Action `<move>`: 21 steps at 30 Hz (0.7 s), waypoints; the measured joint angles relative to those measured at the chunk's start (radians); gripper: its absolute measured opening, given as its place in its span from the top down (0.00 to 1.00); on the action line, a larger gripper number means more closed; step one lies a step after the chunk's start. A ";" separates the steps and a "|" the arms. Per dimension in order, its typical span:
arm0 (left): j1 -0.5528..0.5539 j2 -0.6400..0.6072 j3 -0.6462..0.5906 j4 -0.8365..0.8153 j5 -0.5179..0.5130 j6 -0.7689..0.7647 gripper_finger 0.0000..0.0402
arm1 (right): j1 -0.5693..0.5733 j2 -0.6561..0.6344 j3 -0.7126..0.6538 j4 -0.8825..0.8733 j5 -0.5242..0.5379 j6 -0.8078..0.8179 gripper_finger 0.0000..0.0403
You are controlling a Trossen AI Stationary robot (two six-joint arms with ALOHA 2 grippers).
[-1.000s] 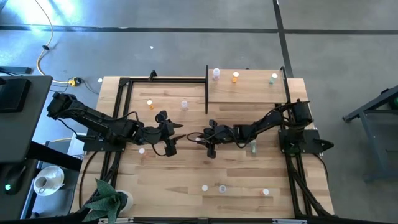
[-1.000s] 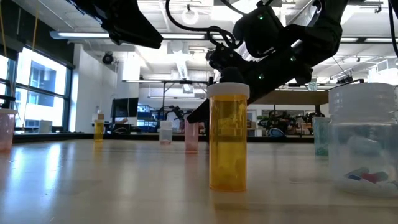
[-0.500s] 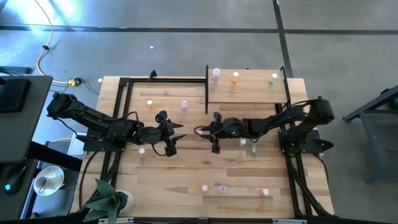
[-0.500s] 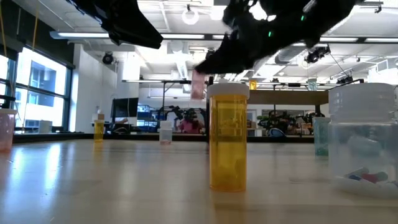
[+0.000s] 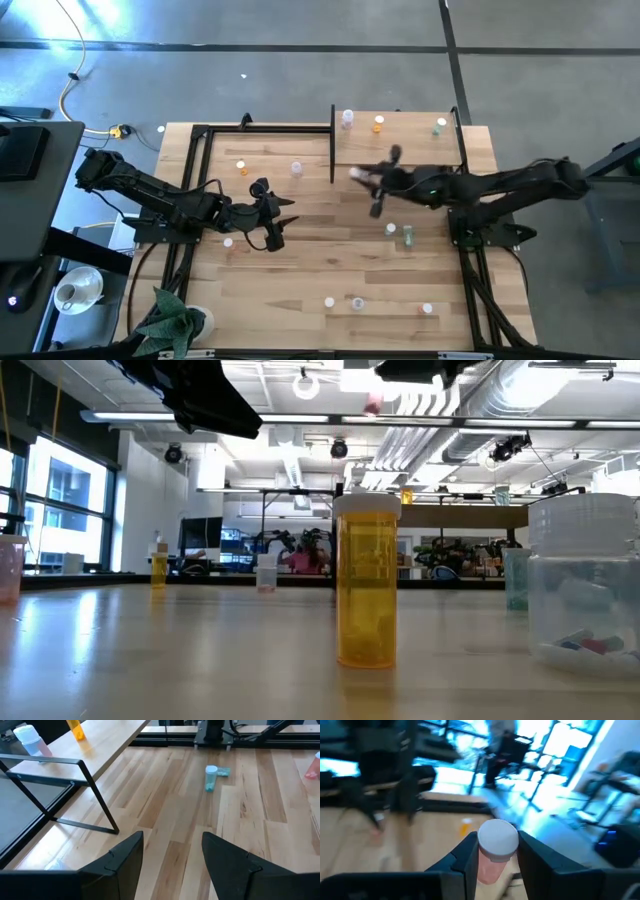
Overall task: Pick and place medicine bottles onto shelf by color
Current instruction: Put the center pink pill bottle on the shelf
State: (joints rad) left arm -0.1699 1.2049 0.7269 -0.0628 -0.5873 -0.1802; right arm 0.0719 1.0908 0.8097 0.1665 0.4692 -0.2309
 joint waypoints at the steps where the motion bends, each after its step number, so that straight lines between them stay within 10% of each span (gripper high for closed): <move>1: 0.000 0.000 0.000 0.000 0.000 0.000 0.53 | 0.000 -0.029 0.000 -0.011 0.025 -0.009 0.74; 12: 0.000 0.000 0.000 0.000 0.000 -0.003 0.53 | -0.008 -0.264 0.000 -0.149 0.344 -0.052 0.74; 21: 0.000 0.000 0.000 0.000 0.000 -0.003 0.53 | -0.167 -0.350 -0.129 -0.260 0.329 0.088 0.74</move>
State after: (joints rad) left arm -0.1699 1.2049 0.7269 -0.0624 -0.5873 -0.1837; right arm -0.0952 0.7409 0.6808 -0.0935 0.7984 -0.1432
